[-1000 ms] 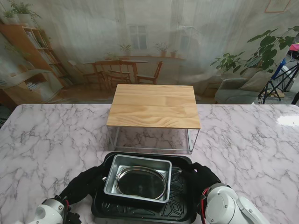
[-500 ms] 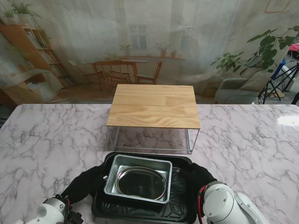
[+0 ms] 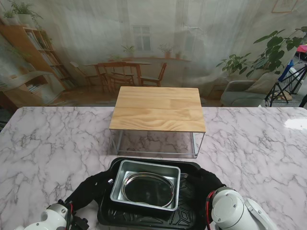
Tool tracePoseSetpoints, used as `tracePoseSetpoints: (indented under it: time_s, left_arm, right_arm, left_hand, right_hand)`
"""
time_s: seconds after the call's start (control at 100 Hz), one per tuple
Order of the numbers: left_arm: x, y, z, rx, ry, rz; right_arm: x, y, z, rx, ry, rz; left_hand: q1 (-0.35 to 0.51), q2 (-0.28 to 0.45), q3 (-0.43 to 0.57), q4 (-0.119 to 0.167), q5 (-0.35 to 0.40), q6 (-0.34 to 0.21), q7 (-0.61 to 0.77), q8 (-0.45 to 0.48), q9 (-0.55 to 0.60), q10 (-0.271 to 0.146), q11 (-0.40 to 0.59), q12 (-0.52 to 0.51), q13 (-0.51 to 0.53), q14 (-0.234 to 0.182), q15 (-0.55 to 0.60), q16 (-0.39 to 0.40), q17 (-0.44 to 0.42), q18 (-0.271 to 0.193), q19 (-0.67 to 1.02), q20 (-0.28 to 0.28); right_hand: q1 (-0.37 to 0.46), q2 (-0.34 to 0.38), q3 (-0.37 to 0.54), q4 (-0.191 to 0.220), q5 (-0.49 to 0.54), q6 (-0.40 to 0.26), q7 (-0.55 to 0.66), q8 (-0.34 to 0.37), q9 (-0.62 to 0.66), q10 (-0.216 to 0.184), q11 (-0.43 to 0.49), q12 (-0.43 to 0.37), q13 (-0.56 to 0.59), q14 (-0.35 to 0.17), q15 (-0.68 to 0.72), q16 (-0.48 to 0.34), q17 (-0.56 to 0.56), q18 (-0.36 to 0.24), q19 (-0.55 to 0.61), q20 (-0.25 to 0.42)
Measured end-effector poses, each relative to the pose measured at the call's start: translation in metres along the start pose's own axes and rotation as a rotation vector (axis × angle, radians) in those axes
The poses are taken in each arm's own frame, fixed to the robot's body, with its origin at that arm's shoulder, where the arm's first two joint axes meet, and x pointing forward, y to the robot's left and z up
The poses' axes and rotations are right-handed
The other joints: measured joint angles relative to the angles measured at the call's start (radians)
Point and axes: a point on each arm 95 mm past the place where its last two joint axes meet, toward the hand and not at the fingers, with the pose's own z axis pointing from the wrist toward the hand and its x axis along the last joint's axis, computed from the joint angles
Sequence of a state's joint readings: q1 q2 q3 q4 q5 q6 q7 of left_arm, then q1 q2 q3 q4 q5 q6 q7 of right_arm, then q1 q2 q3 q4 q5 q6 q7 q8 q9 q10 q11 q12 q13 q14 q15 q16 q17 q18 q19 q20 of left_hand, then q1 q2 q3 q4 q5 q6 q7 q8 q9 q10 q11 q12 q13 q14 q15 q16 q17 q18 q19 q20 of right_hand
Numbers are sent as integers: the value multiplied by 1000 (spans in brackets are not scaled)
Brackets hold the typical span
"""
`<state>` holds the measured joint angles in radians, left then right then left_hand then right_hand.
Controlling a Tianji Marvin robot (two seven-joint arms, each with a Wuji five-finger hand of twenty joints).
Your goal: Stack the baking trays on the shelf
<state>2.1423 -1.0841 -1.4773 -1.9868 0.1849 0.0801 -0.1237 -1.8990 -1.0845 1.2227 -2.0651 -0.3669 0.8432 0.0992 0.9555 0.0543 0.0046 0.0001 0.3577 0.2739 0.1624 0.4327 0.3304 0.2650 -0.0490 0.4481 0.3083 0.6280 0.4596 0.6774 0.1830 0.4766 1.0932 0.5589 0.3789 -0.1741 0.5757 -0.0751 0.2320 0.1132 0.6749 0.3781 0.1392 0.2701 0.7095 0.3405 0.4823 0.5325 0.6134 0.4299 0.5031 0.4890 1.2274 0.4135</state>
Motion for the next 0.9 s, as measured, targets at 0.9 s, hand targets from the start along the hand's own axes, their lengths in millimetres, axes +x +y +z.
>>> tracePoseSetpoints:
  time_s: [0.9]
  left_arm:
    - [29, -3, -9, -61, 94, -75]
  right_arm:
    - [7, 29, -30, -22, 74, 36]
  left_hand:
    - [63, 0, 1, 0, 30, 24, 43, 9, 136, 56, 148, 72, -76, 117, -88, 5, 42, 123, 12, 1]
  right_hand:
    - [29, -44, 116, 0, 70, 77, -3, -29, -18, 96, -50, -14, -52, 196, -3, 1, 3, 156, 17, 2]
